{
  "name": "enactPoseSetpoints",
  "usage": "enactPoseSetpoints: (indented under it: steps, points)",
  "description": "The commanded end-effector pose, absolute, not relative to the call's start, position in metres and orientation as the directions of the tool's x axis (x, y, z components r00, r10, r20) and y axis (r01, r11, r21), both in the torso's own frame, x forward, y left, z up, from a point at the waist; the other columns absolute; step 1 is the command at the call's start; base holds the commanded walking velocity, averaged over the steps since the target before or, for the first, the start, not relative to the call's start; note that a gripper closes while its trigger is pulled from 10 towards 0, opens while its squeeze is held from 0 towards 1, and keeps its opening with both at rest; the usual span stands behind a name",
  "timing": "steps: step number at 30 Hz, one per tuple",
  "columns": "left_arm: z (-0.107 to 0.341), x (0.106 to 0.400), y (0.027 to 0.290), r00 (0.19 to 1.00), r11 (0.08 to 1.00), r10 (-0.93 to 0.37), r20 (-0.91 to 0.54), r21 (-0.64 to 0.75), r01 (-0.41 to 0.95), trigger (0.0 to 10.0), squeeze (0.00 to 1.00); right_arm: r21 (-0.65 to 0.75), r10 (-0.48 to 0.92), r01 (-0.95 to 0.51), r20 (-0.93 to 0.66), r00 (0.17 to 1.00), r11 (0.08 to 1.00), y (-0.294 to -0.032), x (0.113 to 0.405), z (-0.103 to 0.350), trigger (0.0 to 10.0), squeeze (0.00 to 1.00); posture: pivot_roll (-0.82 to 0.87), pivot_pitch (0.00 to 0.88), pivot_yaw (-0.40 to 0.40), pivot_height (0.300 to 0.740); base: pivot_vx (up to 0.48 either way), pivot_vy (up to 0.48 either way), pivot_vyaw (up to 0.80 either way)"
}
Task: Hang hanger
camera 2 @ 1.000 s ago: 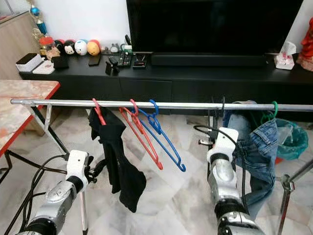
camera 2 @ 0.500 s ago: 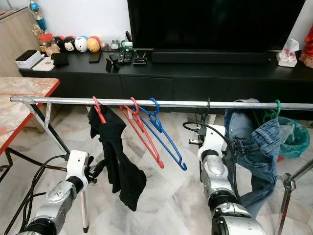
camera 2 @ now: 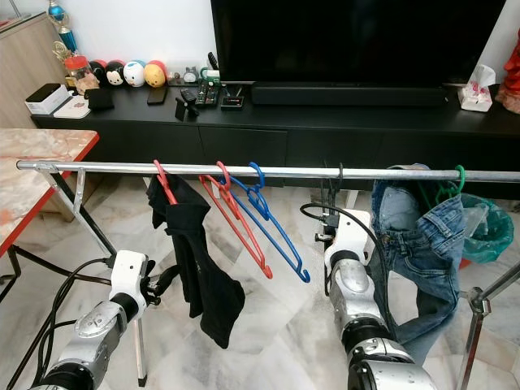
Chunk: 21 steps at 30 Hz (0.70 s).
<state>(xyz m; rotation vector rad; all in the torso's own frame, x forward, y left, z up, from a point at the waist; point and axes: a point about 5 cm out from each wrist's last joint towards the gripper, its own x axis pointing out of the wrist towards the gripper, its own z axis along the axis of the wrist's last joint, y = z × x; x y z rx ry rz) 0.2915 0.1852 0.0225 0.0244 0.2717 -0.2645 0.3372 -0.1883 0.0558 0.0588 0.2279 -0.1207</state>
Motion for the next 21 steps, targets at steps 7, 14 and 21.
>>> enactPoseSetpoints:
  steps: [7,14,21]
  points:
    - [0.021,0.290,0.186,0.923,0.962,-0.263,-0.281,-0.005,0.273,10.0,0.00,0.054,-0.123,0.137,-0.204,0.971,0.989,-0.188,0.335,0.056,10.0,1.00,0.08,0.012,0.045,0.740,0.000,0.000,0.00]
    - [0.021,0.289,0.187,0.922,0.961,-0.264,-0.284,-0.002,0.275,10.0,0.00,0.071,-0.157,0.167,-0.133,0.979,0.983,-0.189,0.335,0.064,10.0,1.00,0.08,0.013,0.046,0.740,0.000,0.000,0.00]
    - [0.020,0.288,0.188,0.924,0.963,-0.258,-0.283,0.002,0.269,10.0,0.00,0.080,-0.206,0.204,0.018,0.978,0.976,-0.193,0.326,0.077,10.0,0.00,0.08,0.013,0.045,0.740,0.000,0.000,0.00]
